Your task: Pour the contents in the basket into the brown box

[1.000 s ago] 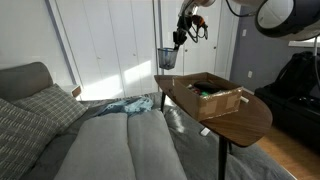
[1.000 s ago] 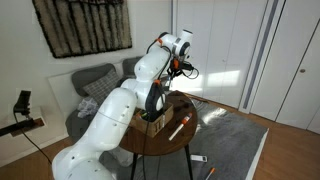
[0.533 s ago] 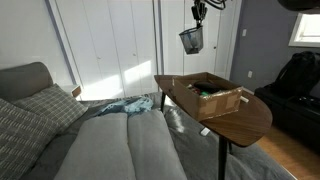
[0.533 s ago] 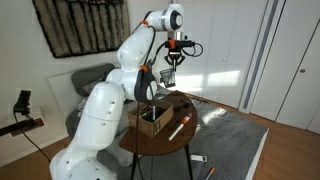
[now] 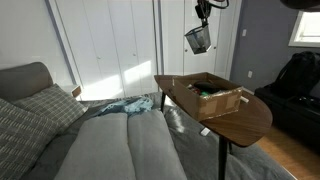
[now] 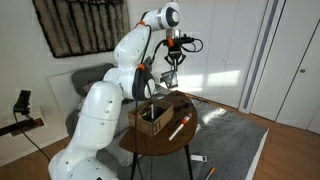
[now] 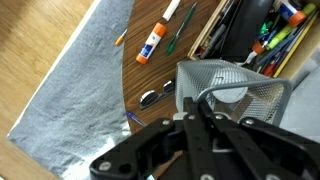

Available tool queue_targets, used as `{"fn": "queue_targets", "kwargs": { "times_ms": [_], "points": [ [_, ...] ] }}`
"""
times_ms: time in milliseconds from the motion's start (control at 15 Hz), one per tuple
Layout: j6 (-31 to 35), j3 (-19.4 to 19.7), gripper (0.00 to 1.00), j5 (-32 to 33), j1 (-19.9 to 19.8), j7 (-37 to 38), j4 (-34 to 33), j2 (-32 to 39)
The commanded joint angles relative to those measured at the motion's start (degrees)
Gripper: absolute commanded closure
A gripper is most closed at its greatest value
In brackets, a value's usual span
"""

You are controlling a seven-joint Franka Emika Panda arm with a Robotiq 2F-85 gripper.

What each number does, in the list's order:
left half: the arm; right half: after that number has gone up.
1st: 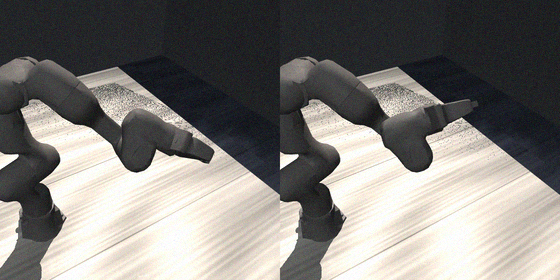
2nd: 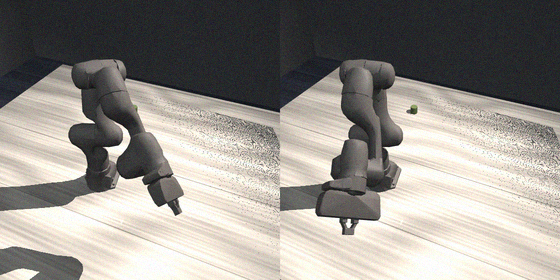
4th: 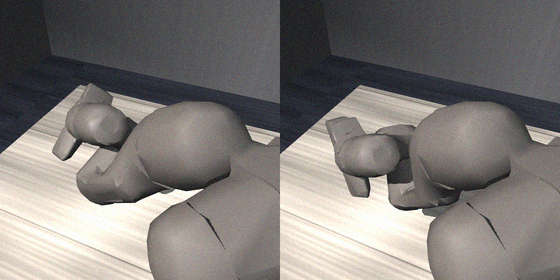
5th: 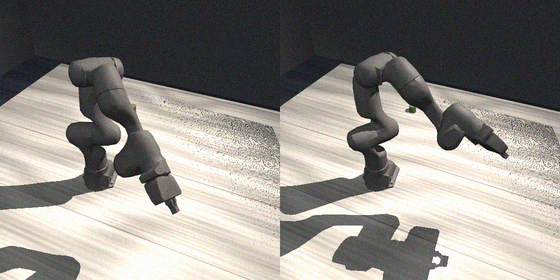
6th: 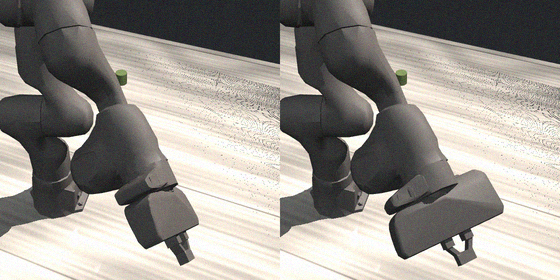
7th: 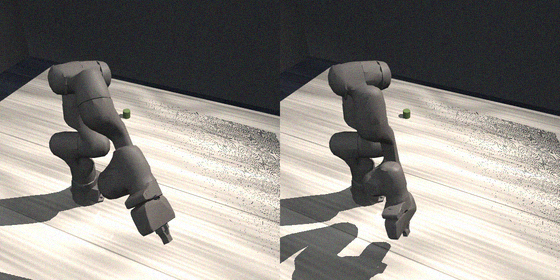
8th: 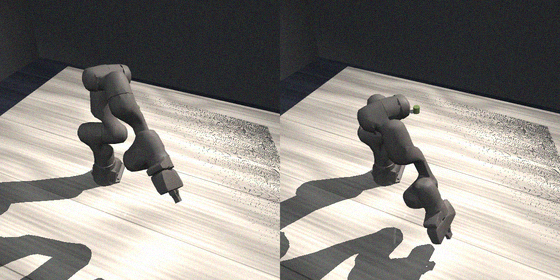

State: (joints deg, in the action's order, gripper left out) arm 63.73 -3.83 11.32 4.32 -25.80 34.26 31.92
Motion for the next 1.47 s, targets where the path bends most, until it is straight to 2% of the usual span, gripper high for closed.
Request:
{"fn": "queue_targets", "kwargs": {
  "times_ms": [0,467,533,800,1067,1133,1200,1333,1400],
  "points": [
    [0.0,0.0,0.93,0.0,0.0,0.0,0.0,0.03],
    [0.01,0.0,0.93,0.0,-0.01,0.0,0.0,0.03],
    [0.01,0.0,0.98,0.0,-0.01,0.0,0.0,0.03],
    [-0.97,1.95,0.98,5.7,1.86,-0.55,1.55,-1.77],
    [-1.37,2.1,0.98,8.71,1.71,-2.23,3.15,-4.62],
    [-1.4,1.61,0.98,7.63,0.89,-2.57,3.28,-5.46],
    [-0.63,1.55,0.93,6.87,1.02,-0.91,0.11,-1.78],
    [-0.96,1.56,0.93,6.87,0.81,-1.44,0.17,-2.98],
    [-1.03,1.56,0.98,6.88,0.78,-1.56,0.21,-3.32]
  ]
}}
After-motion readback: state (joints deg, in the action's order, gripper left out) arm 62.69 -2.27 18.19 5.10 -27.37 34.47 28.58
